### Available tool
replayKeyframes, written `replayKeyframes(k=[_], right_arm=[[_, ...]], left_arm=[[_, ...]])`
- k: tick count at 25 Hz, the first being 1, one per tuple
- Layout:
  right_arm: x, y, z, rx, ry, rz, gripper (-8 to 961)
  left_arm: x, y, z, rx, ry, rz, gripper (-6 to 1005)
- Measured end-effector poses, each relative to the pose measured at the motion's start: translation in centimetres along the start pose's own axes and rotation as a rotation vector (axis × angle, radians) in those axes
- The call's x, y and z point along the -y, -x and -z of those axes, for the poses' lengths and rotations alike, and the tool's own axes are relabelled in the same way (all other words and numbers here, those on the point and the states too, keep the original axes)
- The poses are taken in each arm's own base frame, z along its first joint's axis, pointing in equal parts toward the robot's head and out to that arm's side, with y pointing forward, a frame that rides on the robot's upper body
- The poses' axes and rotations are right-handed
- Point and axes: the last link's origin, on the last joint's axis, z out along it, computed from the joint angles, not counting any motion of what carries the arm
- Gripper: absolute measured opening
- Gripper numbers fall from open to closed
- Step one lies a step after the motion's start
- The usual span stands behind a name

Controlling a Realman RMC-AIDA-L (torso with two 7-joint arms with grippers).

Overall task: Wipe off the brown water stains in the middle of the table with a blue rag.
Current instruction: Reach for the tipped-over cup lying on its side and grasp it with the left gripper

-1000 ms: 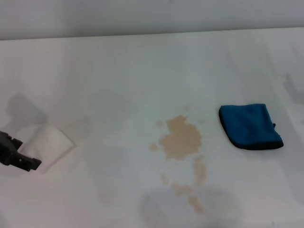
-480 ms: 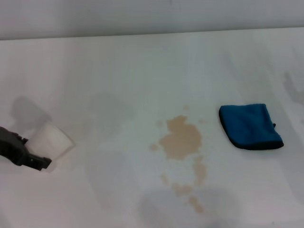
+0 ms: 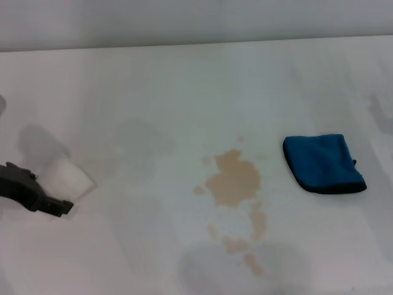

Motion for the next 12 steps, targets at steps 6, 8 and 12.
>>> replayKeyframes(k=[6, 8, 12], right_arm=[[0.04, 0.0, 0.03, 0.0, -0.001, 0.0, 871], [0.05, 0.0, 0.04, -0.001, -0.001, 0.0, 871], [0.05, -0.01, 0.04, -0.001, -0.002, 0.0, 871]], left_arm=[[-0.1, -0.13, -0.43, 0.002, 0.011, 0.009, 866], [-0.1, -0.18, -0.46, 0.003, 0.012, 0.009, 855], [-0.11, -0.26, -0.48, 0.002, 0.012, 0.008, 798]])
